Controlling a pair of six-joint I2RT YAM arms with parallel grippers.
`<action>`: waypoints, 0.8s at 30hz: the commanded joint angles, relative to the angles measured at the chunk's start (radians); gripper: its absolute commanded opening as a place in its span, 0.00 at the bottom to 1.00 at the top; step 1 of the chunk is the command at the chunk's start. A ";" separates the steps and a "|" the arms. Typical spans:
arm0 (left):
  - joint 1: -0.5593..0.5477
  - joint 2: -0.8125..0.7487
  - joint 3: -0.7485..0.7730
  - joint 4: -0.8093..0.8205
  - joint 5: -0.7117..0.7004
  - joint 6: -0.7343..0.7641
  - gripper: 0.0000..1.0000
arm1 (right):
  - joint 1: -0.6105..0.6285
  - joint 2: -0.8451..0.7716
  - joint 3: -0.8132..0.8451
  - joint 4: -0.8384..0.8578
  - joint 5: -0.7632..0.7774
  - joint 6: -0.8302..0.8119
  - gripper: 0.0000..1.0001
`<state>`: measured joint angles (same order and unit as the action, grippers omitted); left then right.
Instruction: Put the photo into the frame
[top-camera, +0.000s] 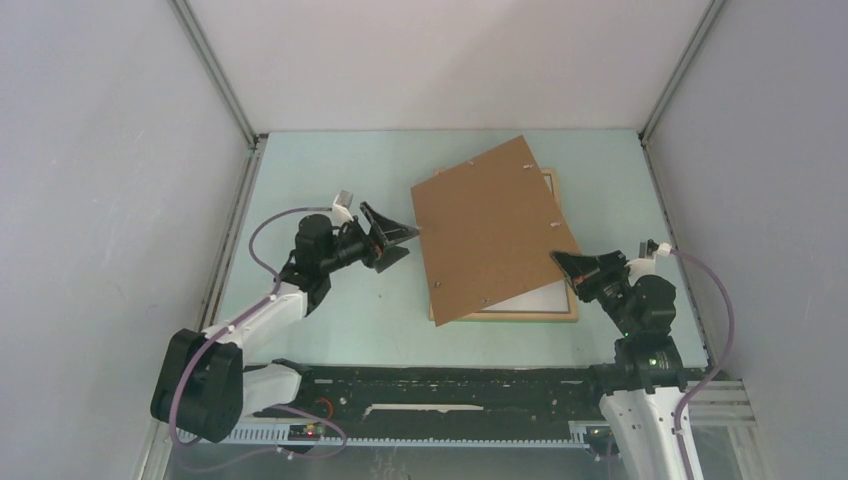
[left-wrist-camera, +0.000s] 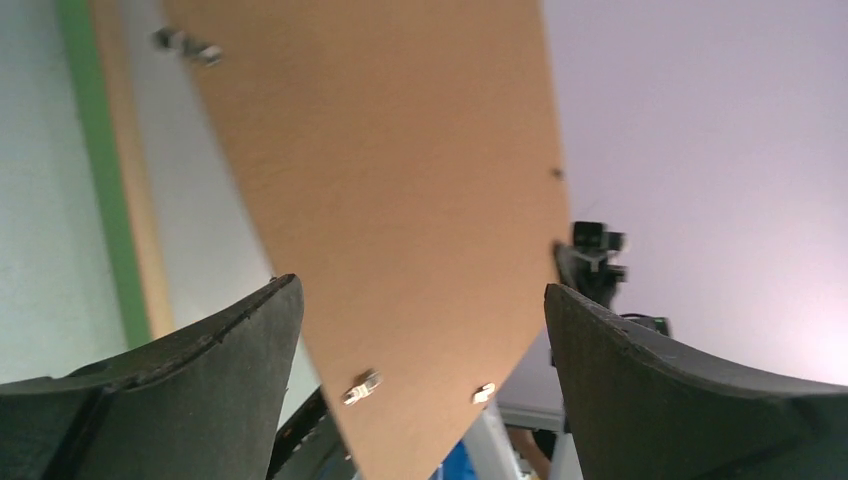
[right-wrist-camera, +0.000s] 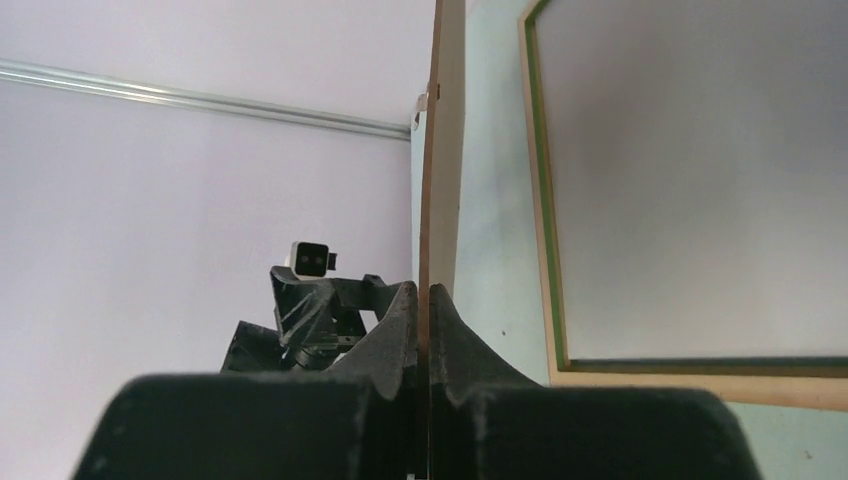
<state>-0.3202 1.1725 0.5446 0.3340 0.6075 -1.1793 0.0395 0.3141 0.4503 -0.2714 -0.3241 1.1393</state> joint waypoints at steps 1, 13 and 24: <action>-0.007 -0.025 -0.051 0.302 -0.012 -0.176 0.96 | -0.008 -0.036 0.010 0.218 -0.042 0.104 0.00; -0.056 -0.053 -0.122 0.300 -0.118 -0.312 1.00 | -0.011 -0.030 -0.040 0.323 -0.056 0.173 0.00; -0.080 0.107 -0.175 0.907 -0.104 -0.546 0.65 | -0.011 -0.047 -0.086 0.370 -0.048 0.233 0.00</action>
<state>-0.3885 1.2377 0.3851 0.9028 0.5026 -1.6131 0.0330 0.2951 0.3519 -0.0608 -0.3649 1.3128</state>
